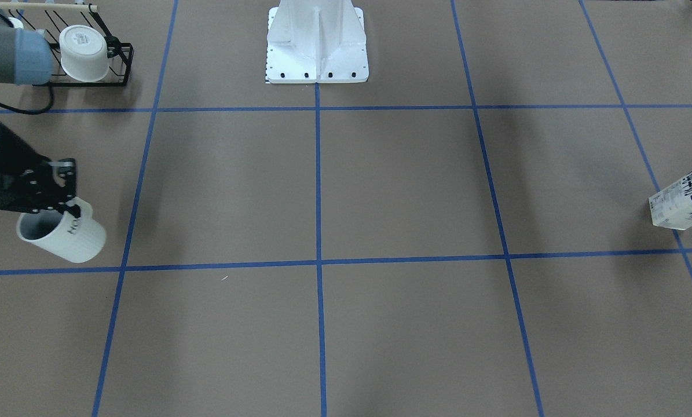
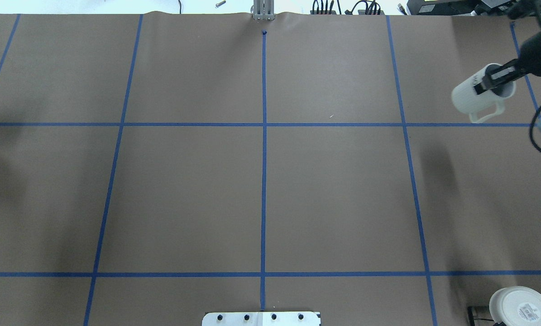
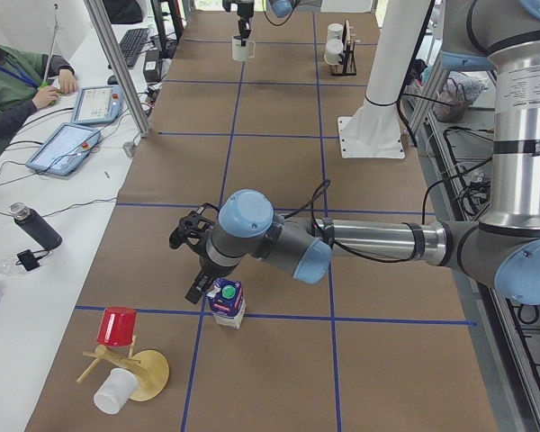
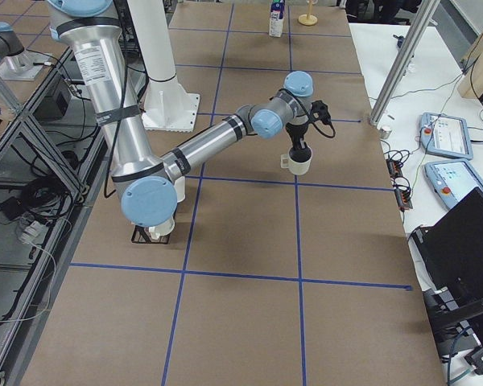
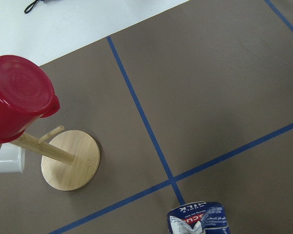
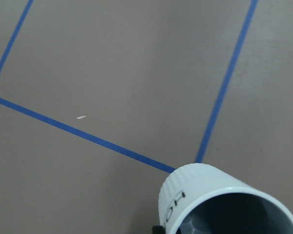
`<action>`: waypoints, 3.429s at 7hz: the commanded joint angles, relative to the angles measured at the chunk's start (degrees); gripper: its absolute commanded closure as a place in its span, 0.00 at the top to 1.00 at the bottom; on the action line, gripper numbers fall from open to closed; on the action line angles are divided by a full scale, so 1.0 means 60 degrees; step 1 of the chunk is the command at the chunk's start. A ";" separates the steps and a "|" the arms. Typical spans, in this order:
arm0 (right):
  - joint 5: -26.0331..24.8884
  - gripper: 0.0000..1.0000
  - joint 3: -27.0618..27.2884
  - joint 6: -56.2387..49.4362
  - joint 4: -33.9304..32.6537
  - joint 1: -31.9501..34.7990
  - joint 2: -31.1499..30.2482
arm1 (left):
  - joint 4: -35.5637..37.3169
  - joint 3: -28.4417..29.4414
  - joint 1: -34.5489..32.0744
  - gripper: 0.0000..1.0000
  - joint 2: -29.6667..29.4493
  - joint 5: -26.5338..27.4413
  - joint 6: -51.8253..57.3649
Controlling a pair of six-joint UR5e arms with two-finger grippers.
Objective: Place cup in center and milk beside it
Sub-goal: 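Carry the white mug with the right gripper to the table center, then set the mug down, open the right gripper and withdraw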
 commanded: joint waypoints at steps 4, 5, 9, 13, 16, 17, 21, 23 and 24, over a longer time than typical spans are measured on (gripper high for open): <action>-0.4021 0.00 -0.1668 0.5786 -0.2966 -0.4408 0.4456 | -0.0011 -0.0007 0.0000 0.98 0.0000 -0.0015 -0.0650; -0.4169 0.00 -0.2692 0.6232 -0.2966 -0.4688 0.5276 | -0.0011 0.0007 0.0000 0.98 0.0000 -0.0015 -0.0650; -0.4083 0.00 -0.3230 0.7364 -0.2981 -0.5276 0.5724 | -0.0011 0.0022 0.0015 0.98 0.0000 -0.0015 -0.0664; -0.4112 1.00 -0.3143 0.7422 -0.2878 -0.5365 0.5812 | 0.0004 0.0022 0.0000 0.98 0.0000 -0.0015 -0.0664; -0.3909 1.00 -0.2093 0.7102 -0.3372 -0.4724 0.5826 | 0.0004 -0.0007 0.0015 0.99 0.0029 -0.0015 -0.0693; -0.3124 1.00 -0.1812 0.6216 -0.3695 -0.3821 0.5768 | 0.0018 -0.0022 0.0015 0.99 0.0087 -0.0029 -0.0679; -0.0574 1.00 -0.0730 -0.0292 -0.3728 0.0338 0.2455 | 0.0033 -0.0081 0.0204 1.00 0.0292 -0.0557 -0.2010; 0.0220 1.00 -0.0142 -0.2965 -0.3742 0.2243 0.0315 | 0.0062 -0.0081 0.0467 0.99 0.0307 -0.0513 -0.2331; 0.0557 1.00 0.0093 -0.4210 -0.3699 0.3311 -0.1059 | 0.0120 -0.0052 0.0556 0.99 0.0336 -0.0571 -0.2363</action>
